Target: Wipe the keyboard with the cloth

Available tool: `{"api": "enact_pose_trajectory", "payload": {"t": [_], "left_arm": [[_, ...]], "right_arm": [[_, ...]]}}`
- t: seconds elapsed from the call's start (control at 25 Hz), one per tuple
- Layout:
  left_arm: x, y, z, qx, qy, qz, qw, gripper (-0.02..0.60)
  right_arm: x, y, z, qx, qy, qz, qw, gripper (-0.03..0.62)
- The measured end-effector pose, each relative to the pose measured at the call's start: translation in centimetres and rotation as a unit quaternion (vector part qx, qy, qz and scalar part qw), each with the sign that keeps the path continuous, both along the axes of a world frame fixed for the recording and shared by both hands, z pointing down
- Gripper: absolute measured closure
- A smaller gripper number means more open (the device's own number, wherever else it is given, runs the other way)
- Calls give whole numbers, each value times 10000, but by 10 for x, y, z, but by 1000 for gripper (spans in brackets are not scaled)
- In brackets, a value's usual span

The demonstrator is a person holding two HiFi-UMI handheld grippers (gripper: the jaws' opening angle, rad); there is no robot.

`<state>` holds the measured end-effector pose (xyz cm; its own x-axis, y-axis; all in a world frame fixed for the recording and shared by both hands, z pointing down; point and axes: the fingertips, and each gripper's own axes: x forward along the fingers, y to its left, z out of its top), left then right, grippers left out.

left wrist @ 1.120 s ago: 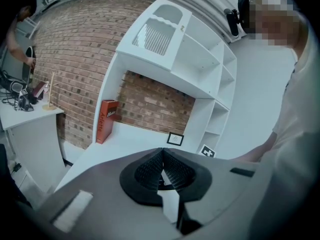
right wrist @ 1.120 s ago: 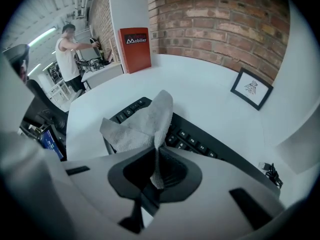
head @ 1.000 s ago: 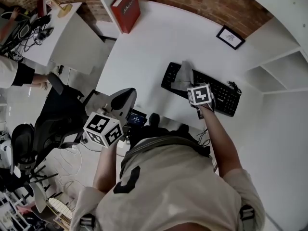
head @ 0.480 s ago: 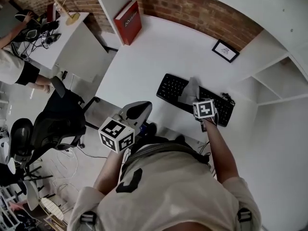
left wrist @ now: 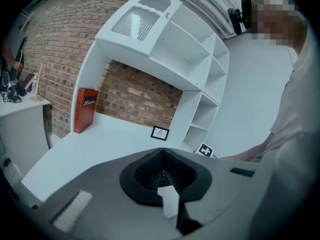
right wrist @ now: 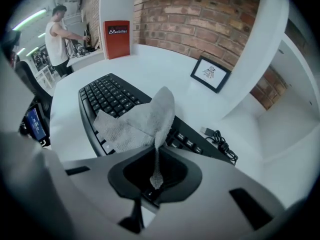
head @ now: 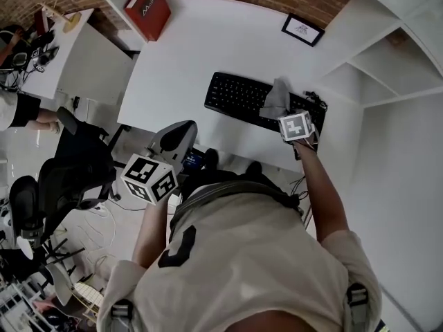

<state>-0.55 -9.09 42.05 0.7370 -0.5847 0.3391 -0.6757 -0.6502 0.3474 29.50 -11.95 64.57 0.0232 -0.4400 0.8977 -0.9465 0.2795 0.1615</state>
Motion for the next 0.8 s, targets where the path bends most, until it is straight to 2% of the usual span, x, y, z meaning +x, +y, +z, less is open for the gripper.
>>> {"api": "enact_pose_trajectory", "payload": {"t": [0.12,0.36,0.52,0.8], "left_arm": [[-2,-2,-1,40,17,61,10000,577],[-2,2,3,-2,47,148,9999,577],[0,4,2,-3,51,204,9998,577],[1,6,-5,79,18,218,9997,577]], "right_arm": [[23,17,-1,-87,116,340,9993,580],[38,31,3,-109,91,469,9988,580],[65,45,2,-97,113,863,9962,580],[101,61,0,-114,219,1246,9919,580]]}}
